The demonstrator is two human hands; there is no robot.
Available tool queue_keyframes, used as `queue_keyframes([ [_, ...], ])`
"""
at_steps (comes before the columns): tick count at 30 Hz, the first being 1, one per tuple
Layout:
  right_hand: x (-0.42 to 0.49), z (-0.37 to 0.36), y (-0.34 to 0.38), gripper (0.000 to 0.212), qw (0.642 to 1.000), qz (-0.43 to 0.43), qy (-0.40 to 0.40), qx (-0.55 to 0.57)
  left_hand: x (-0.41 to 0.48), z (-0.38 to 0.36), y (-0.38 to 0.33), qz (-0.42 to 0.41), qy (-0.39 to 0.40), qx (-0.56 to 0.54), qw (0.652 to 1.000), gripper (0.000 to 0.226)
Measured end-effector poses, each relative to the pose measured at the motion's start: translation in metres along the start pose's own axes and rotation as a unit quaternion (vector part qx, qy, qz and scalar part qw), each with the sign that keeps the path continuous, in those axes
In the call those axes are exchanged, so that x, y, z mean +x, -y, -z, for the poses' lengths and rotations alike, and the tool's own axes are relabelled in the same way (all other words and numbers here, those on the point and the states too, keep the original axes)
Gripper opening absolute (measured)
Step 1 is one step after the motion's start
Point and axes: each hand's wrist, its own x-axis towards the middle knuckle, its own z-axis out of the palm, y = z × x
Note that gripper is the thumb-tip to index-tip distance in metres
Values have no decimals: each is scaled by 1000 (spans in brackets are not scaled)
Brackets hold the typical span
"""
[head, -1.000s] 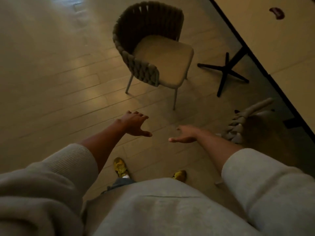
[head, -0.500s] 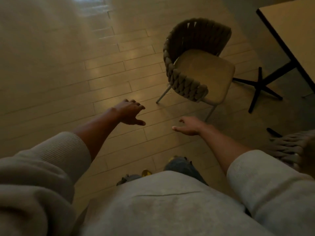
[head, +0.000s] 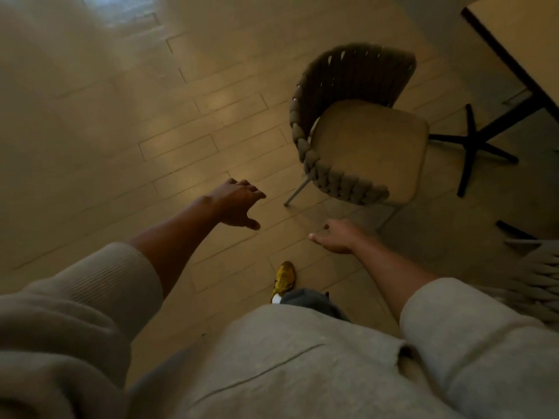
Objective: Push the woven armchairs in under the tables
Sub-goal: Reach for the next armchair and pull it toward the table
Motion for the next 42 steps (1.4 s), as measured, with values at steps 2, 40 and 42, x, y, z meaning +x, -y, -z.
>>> queue_keyframes([
  [2, 14, 15, 12, 81, 1000, -7, -11, 15, 17, 12, 21, -11, -3, 6, 1000, 93],
  [40, 215, 203, 223, 74, 845, -301, -252, 364, 369, 264, 303, -380, -19, 238, 894, 87],
  [42, 218, 209, 229, 76, 836, -311, -253, 373, 383, 274, 303, -396, -2, 243, 885, 87],
])
